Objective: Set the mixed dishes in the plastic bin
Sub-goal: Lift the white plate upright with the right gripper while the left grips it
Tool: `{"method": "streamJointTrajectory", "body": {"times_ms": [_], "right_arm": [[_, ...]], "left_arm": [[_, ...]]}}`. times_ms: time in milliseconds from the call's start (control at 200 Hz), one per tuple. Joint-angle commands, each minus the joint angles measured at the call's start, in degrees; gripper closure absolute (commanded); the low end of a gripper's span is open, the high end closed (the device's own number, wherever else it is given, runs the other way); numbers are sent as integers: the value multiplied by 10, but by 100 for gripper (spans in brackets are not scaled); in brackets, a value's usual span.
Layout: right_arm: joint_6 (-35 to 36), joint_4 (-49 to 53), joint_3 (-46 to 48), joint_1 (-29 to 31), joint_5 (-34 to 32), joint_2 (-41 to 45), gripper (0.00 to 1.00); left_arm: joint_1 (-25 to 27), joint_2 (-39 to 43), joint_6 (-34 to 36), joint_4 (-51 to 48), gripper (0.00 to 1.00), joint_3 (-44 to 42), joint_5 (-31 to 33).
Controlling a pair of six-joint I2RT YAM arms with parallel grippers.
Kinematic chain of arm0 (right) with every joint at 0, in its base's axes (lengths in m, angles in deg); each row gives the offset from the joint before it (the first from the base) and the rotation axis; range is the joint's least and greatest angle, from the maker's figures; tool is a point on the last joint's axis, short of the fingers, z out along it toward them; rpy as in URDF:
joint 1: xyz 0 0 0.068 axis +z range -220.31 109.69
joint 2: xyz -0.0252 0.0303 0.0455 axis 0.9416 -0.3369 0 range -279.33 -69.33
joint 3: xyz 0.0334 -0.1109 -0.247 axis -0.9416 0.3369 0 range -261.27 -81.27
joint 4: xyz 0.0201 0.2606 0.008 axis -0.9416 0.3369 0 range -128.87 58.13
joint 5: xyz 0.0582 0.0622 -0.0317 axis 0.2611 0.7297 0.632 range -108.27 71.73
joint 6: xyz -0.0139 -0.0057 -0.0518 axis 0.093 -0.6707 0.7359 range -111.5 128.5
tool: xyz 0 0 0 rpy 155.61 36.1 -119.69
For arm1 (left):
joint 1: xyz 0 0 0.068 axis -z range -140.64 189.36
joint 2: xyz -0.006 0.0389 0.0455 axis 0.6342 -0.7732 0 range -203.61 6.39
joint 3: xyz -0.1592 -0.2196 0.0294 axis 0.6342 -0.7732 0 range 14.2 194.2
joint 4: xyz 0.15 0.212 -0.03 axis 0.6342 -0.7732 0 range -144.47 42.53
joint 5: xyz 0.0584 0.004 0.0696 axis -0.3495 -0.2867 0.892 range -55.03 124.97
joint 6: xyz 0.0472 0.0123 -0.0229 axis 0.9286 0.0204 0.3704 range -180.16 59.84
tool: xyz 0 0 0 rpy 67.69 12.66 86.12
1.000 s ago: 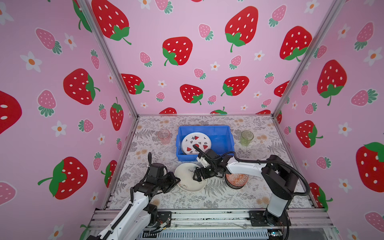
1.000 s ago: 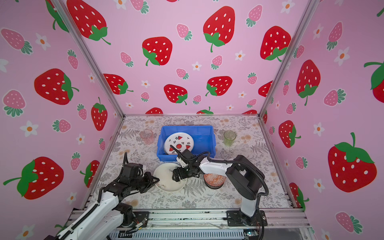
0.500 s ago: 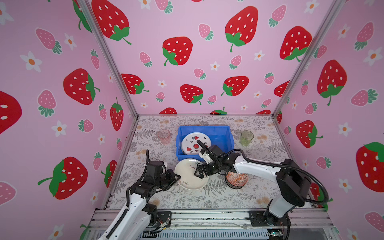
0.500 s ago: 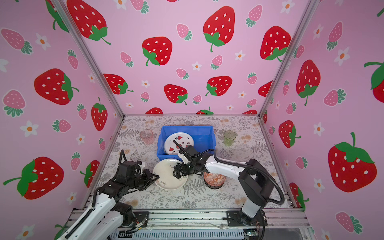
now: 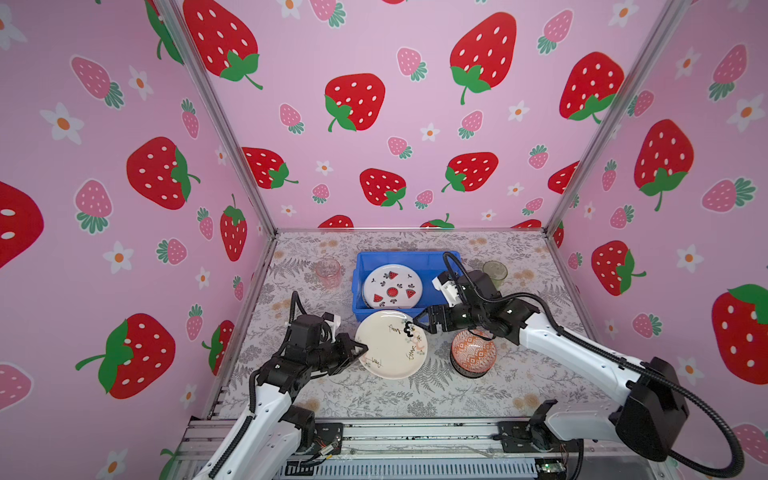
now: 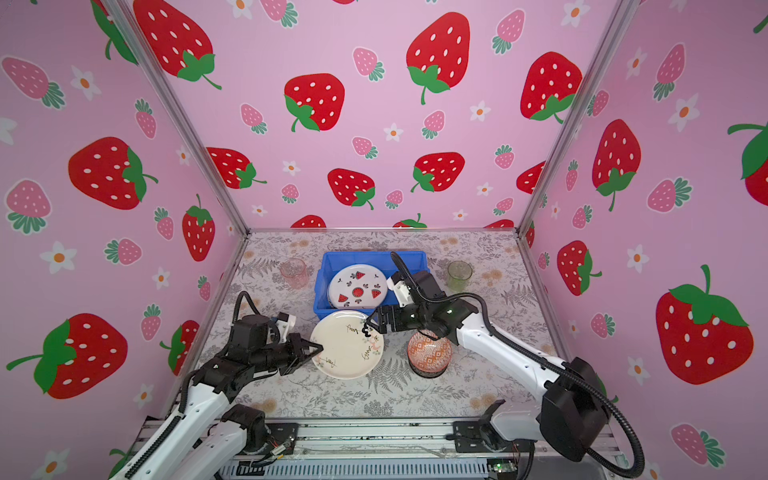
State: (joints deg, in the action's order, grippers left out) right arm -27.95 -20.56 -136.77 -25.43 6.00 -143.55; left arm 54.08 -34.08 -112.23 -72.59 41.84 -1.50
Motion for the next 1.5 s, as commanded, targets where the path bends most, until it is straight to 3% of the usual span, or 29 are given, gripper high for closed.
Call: {"method": "streamJointTrajectory", "body": {"times_ms": [0,170,425,855,1030,1245,1311,1346,1496], "right_arm": [[-5,9,18,-21,48,29,1],[-12,9,44,-40,83,51,1],[-20,-39,60,-43,131,49,13],[-59,-120,73,-43,180,36,48],[-68,-138,71,-43,189,29,70],[-70,-145,62,-45,190,19,85],[-71,-145,57,-46,192,16,95],[-71,-145,55,-46,193,15,100],[-74,-148,44,-51,194,10,100]], "left_arm": [[-1,0,6,90,100,54,-76],[-1,-25,19,114,100,77,-103],[-1,-63,45,134,100,106,-137],[-2,-80,55,140,100,100,-141],[-1,-82,52,145,100,94,-137],[-2,-84,56,140,100,91,-133],[-1,-84,60,134,95,89,-127],[-2,-84,63,131,88,89,-124],[-1,-88,71,125,73,87,-118]]}}
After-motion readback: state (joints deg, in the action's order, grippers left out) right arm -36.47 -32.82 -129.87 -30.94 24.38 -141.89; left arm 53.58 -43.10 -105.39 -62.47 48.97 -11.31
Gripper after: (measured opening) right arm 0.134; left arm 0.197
